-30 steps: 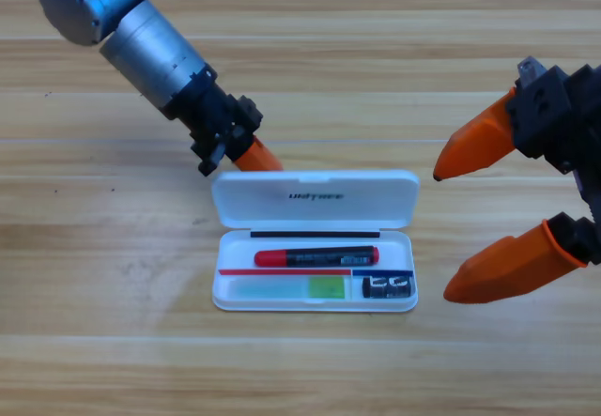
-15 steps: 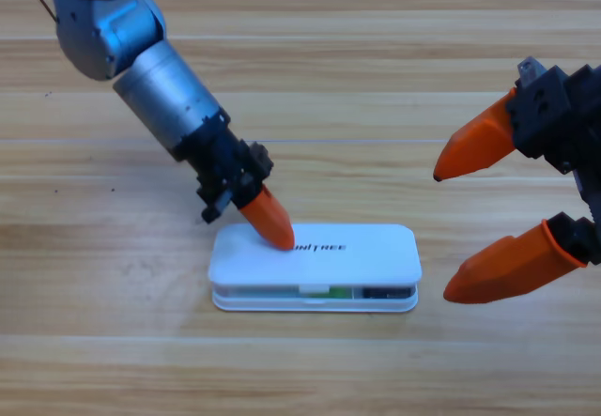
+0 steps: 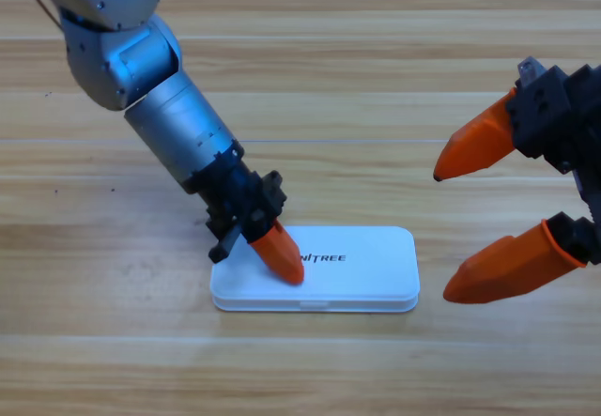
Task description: Clean up eraser and pencils
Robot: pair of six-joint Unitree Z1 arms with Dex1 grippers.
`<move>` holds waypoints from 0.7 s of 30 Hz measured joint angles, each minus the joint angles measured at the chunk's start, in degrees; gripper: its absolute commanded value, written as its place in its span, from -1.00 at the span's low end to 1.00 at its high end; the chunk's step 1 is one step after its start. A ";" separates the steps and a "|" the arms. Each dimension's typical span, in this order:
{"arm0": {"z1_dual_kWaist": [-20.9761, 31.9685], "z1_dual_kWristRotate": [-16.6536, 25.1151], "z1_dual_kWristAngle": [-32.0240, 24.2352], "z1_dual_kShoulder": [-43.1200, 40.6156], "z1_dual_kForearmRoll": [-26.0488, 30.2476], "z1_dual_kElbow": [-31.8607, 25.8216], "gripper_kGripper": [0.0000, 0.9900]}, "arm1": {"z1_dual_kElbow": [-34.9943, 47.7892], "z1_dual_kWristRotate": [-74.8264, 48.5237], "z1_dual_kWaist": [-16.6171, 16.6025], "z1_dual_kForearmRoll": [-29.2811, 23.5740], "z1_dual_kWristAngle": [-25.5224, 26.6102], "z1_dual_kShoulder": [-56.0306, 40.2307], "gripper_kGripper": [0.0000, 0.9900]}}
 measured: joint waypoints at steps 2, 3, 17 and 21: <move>-0.35 -0.26 0.87 -0.67 -1.95 1.38 -1.00 | 0.00 0.00 0.00 0.00 0.00 0.00 1.00; -0.47 -0.43 1.14 -1.02 -2.69 2.04 -1.00 | 0.00 0.00 0.00 0.00 0.00 0.00 1.00; -1.50 -4.02 13.95 -15.35 -2.65 5.88 -1.00 | 0.00 0.00 0.00 0.00 0.00 0.01 1.00; -1.65 -4.80 16.12 -28.77 1.76 5.75 -1.00 | 0.00 0.01 0.00 -0.01 0.00 0.01 1.00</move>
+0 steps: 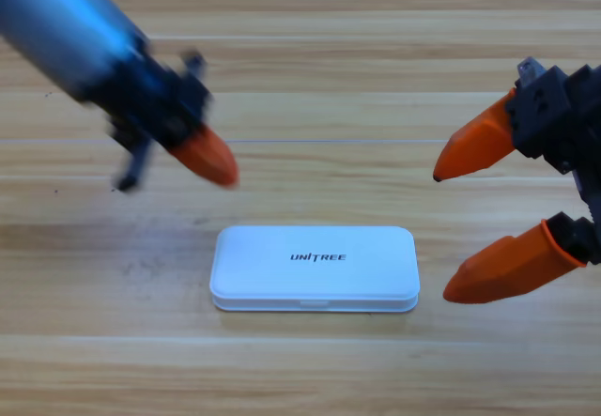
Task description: Clean up eraser and pencils
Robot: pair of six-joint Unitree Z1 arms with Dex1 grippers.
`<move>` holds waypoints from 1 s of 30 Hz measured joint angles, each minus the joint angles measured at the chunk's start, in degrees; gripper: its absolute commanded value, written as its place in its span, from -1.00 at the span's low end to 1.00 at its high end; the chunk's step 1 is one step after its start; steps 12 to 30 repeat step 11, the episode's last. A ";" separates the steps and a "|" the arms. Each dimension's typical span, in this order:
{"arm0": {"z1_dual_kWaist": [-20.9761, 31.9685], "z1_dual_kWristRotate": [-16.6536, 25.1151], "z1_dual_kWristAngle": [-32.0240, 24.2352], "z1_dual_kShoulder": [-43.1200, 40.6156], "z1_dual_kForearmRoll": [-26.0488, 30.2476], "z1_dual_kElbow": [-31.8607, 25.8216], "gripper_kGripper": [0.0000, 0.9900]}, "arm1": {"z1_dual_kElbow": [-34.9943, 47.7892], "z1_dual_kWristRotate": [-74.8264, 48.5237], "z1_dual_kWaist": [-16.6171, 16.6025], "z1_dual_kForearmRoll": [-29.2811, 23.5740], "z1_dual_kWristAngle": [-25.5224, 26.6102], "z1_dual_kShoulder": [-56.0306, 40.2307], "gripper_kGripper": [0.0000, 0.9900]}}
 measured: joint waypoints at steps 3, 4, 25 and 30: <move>-0.22 -0.51 0.00 -8.04 2.84 0.06 -1.00 | 0.00 0.05 0.00 -0.01 0.00 0.00 1.00; -0.26 -0.72 0.00 -10.19 3.18 0.38 -1.00 | 0.00 0.06 0.00 -0.01 0.00 0.00 1.00; -0.60 -1.65 -1.16 -16.90 3.40 5.41 -1.00 | 0.00 0.17 0.00 -0.17 0.00 0.00 1.00; -0.60 -1.65 -1.16 -16.90 3.40 5.41 -1.00 | 0.00 0.17 0.00 -0.17 0.00 0.00 1.00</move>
